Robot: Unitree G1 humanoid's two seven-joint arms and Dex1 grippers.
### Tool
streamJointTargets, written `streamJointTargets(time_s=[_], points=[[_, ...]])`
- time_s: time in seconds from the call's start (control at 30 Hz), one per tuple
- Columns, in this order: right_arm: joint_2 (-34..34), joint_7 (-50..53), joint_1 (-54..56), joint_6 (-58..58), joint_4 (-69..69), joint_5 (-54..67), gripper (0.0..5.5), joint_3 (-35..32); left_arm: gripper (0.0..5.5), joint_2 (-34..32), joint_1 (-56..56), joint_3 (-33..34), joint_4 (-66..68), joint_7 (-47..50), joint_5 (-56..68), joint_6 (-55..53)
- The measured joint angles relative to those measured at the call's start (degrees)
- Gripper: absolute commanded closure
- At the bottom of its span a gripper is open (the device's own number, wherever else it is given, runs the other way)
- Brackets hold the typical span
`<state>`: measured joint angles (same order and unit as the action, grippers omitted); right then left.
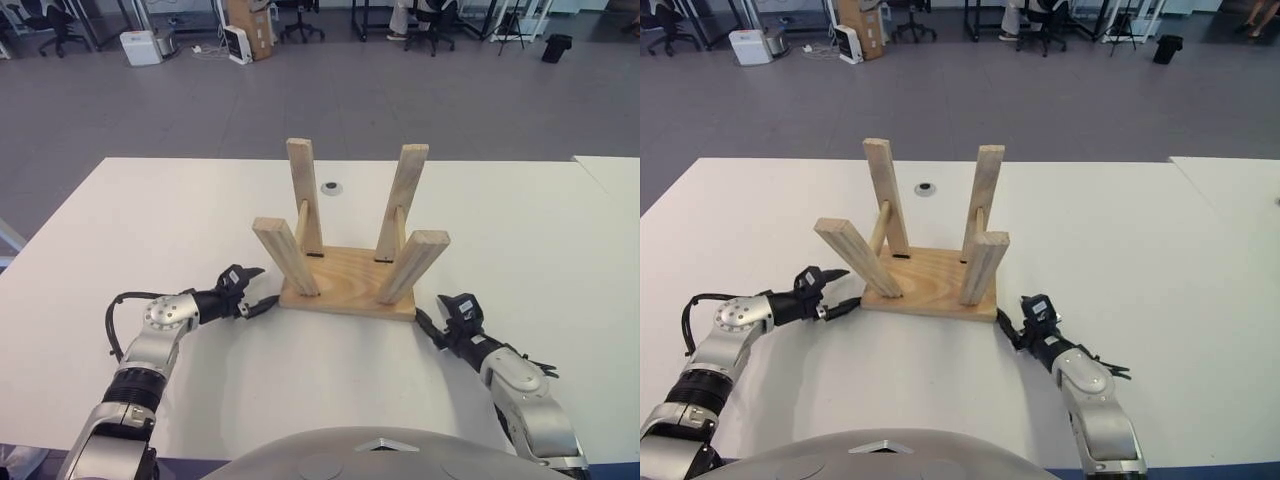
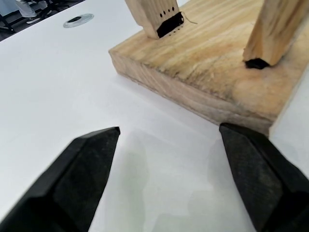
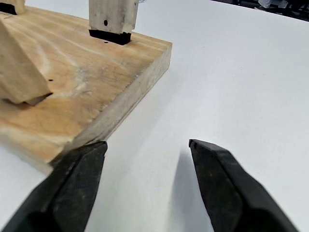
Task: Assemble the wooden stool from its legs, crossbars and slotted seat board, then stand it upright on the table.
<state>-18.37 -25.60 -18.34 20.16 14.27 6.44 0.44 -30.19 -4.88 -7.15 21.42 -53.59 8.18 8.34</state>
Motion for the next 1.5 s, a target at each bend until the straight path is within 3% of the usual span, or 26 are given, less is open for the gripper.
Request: streamJointTargets(time_s=[0.13,0.23,0.33,0.47,0.57,0.83,0.97,1.1,1.17,1.3,1.43,1.5], points=[[-3.8,-1.8,-0.2,9.2,7.6,6.9,2.3,-4.0,1.68,-3.3,4.4,0.5,-15.6,-2.1,4.5,-13.9],[-6.6,-1.6,1.1,19.0,17.1,16.6,2.3,-10.1,1.68,-6.0,3.9,5.6,-26.5,-1.8,13.5,-27.3],[-8.2,0.0,4.2,26.0,21.5,25.4,2.3,-15.3,1.68,-8.4,2.2,10.2,-32.3,-1.6,19.3,-36.0],[-10.5,0.7,7.5,31.5,22.9,33.6,2.3,-19.7,1.68,-9.3,1.8,11.8,-34.6,-1.7,20.9,-41.3],[-15.4,-4.1,8.7,31.7,21.7,34.6,2.3,-20.5,1.68,-9.8,2.1,10.7,-32.4,-5.0,20.4,-37.7],[-33.5,-35.3,5.3,14.2,-3.8,23.4,2.3,-12.6,1.68,-13.1,0.3,6.5,-11.5,-20.6,13.4,-18.6],[-32.6,-42.7,12.8,8.3,-8.2,22.7,2.3,-7.3,1.68,-12.1,-4.8,3.6,-3.9,-25.0,11.3,-13.8],[-28.0,-45.4,21.1,0.3,-15.3,17.6,2.3,0.6,1.68,-6.0,-9.0,-1.3,-1.0,-27.2,9.6,-11.5],[-26.2,-47.0,24.7,-3.2,-20.5,13.5,2.3,4.9,2.03,-3.6,-10.0,-3.3,-0.8,-28.2,9.3,-11.4],[-22.8,-49.7,29.1,-9.2,-30.2,9.1,2.94,9.4,2.64,-0.3,-10.5,-4.4,1.5,-27.3,8.9,-10.2],[-20.2,-51.1,30.6,-11.3,-33.6,9.8,3.66,8.7,3.31,0.2,-10.5,-4.4,3.5,-27.0,8.0,-8.8],[-19.3,-52.0,30.9,-11.4,-33.6,10.4,3.71,8.1,3.54,0.2,-10.5,-3.9,4.6,-26.9,7.7,-8.0]])
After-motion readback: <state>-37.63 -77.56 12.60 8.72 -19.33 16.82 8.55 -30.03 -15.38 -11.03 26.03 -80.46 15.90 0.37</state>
